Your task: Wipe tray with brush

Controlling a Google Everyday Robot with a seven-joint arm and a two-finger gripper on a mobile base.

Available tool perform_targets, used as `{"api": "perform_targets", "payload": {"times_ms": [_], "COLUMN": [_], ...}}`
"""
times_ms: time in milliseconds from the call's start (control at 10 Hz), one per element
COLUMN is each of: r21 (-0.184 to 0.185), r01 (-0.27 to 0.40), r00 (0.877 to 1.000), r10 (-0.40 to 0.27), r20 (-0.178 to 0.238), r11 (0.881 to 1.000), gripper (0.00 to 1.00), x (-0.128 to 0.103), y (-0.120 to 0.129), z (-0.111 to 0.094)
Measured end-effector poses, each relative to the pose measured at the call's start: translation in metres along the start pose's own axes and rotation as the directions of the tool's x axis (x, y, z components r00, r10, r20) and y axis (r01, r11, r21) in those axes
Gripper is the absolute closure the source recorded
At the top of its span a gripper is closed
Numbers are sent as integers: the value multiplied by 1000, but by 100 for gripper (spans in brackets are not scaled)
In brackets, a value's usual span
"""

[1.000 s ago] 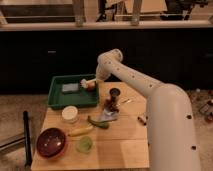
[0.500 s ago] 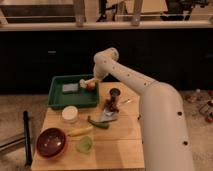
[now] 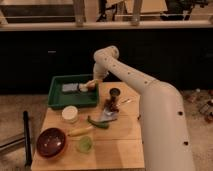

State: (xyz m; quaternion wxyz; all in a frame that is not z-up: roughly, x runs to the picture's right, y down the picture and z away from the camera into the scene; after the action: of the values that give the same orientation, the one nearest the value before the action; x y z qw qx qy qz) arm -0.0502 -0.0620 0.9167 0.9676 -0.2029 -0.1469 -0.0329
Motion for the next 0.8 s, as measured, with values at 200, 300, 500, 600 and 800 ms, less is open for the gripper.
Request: {"api": "perform_targets", "payload": {"times_ms": [200,300,500,600,800], "r21": [-38,-55,-84,-92,-108], "r01": [33,47,67,73,88], "r00": [999,999,998,997,996], "r10": [-32,-46,-67,-74,-90], "r20": [14,17,3,-3,-14], "r11": [999,997,994,993,990], "gripper": [100,100,100,100,100], "x": [-8,-12,-16,-18,-24], "y": [11,15,24,27,30], "z": [7,12,26,30,37]}}
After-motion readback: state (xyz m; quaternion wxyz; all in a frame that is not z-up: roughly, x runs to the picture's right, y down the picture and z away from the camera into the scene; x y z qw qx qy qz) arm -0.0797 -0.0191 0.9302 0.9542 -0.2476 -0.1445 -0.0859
